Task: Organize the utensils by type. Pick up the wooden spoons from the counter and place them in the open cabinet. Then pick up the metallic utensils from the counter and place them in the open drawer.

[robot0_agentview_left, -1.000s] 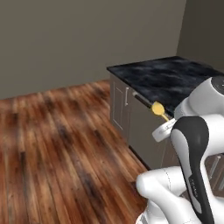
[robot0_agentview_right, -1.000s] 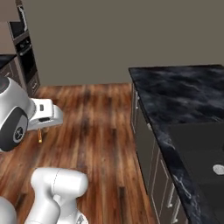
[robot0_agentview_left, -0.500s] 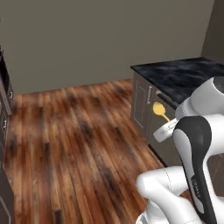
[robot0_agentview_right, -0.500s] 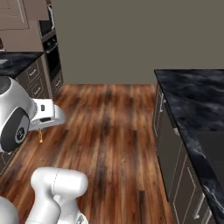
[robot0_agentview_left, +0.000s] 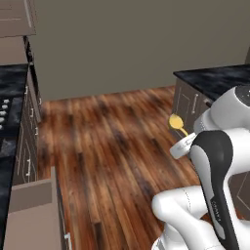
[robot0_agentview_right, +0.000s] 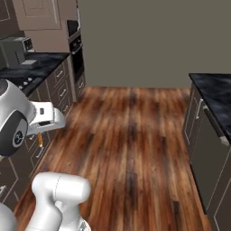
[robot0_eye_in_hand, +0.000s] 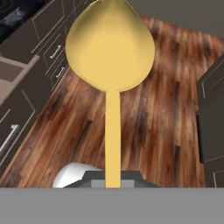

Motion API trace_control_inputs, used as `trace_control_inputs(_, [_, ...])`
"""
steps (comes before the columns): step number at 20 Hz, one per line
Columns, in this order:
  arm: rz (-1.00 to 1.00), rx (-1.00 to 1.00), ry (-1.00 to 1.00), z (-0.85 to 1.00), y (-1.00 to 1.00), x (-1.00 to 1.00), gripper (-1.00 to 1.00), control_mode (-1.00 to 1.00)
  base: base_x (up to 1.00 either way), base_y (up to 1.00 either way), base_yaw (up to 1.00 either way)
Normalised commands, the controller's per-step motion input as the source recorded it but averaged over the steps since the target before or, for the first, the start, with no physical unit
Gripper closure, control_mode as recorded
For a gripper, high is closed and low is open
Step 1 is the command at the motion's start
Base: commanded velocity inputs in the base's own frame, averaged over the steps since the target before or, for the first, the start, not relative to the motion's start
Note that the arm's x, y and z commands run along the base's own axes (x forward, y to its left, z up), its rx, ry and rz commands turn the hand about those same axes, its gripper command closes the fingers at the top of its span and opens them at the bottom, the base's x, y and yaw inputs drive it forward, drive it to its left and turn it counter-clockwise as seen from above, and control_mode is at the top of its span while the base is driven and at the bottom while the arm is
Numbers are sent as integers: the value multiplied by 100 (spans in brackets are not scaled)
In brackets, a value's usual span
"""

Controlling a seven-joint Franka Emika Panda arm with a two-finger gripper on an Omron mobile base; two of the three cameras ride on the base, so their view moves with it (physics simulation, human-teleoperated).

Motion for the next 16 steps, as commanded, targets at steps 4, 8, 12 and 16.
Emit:
trace_control_inputs(4, [0, 0, 0, 0, 0, 0, 100, 100, -17, 20, 3])
trace_control_inputs(8, [0, 0, 0, 0, 0, 0, 100, 100, -28, 26, 7])
trace_control_inputs(12, [0, 0, 0, 0, 0, 0, 100, 100, -31, 41, 9])
trace_control_inputs(16, [0, 0, 0, 0, 0, 0, 100, 100, -48, 52, 11])
